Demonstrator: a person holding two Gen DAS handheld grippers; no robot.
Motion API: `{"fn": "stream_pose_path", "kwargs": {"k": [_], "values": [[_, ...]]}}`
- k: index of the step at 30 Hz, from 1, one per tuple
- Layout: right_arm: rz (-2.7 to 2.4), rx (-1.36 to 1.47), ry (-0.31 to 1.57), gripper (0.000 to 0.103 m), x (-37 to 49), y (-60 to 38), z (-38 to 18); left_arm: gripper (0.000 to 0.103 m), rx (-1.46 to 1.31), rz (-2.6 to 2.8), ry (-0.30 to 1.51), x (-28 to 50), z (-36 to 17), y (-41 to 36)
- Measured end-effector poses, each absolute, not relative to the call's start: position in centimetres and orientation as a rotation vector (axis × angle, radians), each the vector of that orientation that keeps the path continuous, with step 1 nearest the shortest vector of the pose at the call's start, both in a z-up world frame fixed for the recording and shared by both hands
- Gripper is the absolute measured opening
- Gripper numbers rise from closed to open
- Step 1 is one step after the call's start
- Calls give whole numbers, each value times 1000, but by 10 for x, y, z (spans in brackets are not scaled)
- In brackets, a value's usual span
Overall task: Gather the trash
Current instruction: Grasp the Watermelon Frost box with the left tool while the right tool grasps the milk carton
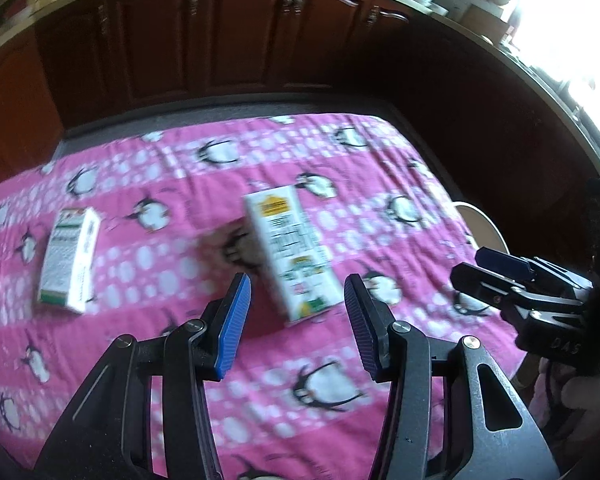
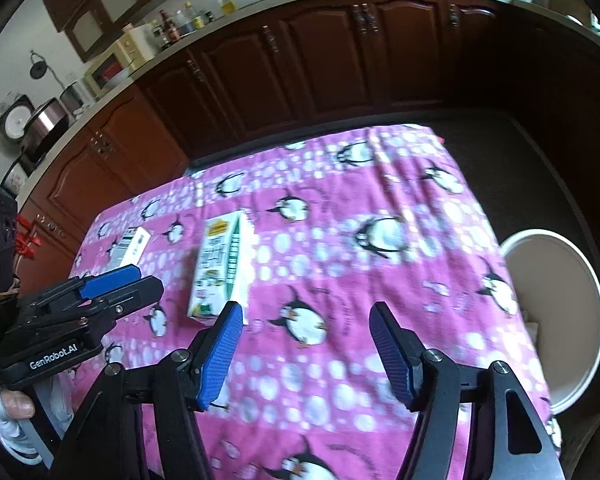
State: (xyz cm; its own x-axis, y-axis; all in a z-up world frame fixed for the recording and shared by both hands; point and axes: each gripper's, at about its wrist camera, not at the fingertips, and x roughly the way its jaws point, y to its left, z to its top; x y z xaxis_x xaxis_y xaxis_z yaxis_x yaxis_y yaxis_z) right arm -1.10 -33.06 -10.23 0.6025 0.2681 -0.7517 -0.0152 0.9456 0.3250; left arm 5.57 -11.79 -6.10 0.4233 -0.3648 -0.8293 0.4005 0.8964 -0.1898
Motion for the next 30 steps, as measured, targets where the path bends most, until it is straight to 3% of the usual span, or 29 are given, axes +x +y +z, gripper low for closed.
{"fn": "stream_pose_path", "kwargs": {"k": [15,30], "values": [[254,271,999,72,41,-265,-118,59,-94,-265,1097,114,-90,21],[244,233,1095,75,100,-227,-152,60,-25,-173,1127,168,-123,44]]}}
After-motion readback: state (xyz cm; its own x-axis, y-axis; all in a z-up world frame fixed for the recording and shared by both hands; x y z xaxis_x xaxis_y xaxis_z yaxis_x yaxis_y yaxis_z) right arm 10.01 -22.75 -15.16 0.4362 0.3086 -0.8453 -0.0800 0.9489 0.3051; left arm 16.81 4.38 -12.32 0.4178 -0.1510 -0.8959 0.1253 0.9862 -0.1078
